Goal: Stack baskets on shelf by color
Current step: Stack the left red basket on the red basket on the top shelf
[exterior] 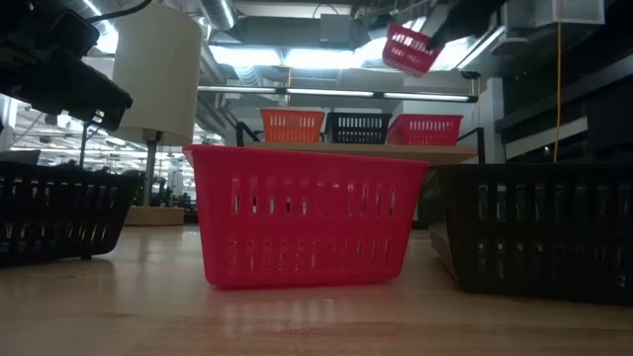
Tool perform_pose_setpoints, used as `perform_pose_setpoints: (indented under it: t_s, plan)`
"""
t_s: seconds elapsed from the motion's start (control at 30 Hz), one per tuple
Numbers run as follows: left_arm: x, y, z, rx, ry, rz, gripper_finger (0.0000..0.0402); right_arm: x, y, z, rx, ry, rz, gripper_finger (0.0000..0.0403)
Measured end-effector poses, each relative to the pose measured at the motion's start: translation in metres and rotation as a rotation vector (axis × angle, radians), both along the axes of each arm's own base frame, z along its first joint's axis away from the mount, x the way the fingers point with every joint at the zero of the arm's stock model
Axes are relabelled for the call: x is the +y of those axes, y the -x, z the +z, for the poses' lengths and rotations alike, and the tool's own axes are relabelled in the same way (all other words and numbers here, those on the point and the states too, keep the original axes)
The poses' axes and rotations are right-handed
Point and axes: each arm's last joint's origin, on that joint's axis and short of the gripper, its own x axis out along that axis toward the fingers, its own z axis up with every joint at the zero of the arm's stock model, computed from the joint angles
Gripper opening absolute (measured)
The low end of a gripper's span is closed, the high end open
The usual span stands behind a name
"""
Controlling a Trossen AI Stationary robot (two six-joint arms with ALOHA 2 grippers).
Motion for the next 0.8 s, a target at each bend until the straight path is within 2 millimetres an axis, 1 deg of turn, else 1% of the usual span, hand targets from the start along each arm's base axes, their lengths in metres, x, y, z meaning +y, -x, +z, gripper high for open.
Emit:
perform_pose_setpoints:
  t_s: [0.07,0.13,0.23,0.3,0.43,0.57,0.8]
  plan:
    - [0.0,0.0,0.0,0.0,0.0,0.0,0.0,-0.015,0.0,0.002,-0.031,-0.033,0.003,0.0005]
    - [0.0,0.0,0.0,0.0,0.0,0.0,0.0,-0.03,0.002,0.0,-0.017,-0.066,-0.025,0.0005]
    - [0.0,0.0,0.0,0.0,0.0,0.0,0.0,-0.047,0.005,-0.012,0.069,-0.16,-0.04,0.0005]
    - [0.0,0.0,0.0,-0.001,0.0,0.001,0.0,-0.052,0.007,-0.019,0.108,-0.226,-0.02,0.0005]
    - [0.0,0.0,0.0,-0.001,0.0,0.004,0.0,-0.056,0.006,-0.025,0.131,-0.278,0.024,0.0005]
    - [0.001,0.0,0.0,-0.003,-0.001,0.019,0.0,-0.055,0.007,-0.025,0.168,-0.256,0.077,0.0005]
    - [0.001,0.0,0.0,-0.004,-0.001,0.021,0.0,-0.05,0.011,-0.031,0.245,-0.318,0.138,0.0005]
